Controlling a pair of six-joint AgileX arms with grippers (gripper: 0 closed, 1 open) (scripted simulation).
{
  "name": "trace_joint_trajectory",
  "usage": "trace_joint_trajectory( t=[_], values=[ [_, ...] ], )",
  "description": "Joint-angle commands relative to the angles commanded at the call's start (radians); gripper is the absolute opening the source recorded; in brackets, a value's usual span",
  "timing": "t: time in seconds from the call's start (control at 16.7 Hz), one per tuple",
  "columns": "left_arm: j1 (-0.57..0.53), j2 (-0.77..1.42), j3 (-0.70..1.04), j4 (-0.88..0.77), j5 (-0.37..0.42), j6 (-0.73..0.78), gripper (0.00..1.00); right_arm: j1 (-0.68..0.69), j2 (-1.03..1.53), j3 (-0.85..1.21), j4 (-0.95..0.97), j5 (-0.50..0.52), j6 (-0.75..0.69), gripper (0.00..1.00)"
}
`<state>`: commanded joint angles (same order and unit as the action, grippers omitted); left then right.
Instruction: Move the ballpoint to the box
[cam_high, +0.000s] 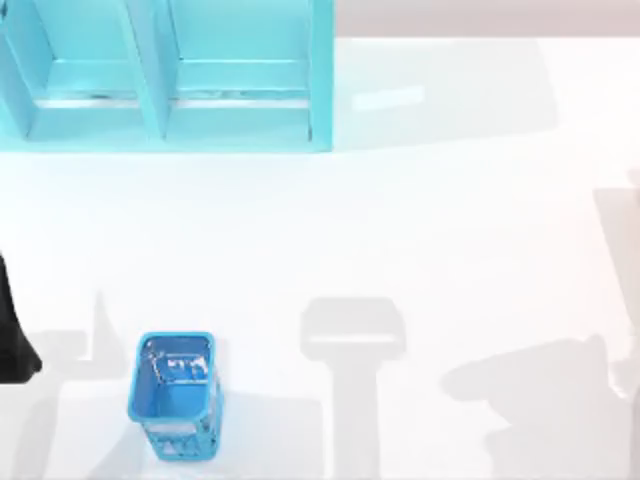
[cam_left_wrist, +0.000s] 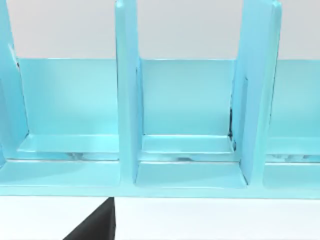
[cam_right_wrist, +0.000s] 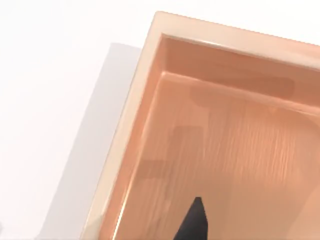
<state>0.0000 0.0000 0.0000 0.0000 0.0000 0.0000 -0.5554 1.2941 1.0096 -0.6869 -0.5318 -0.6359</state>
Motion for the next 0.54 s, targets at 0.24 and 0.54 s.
trace_joint_trajectory(
  t=[0.24, 0.54],
  values=[
    [0.0, 0.0, 0.0, 0.0, 0.0, 0.0, 1.0, 0.0, 0.0, 0.0, 0.0, 0.0, 0.0, 1.0],
    [0.0, 0.0, 0.0, 0.0, 0.0, 0.0, 1.0, 0.0, 0.0, 0.0, 0.0, 0.0, 0.0, 1.0]
  ],
)
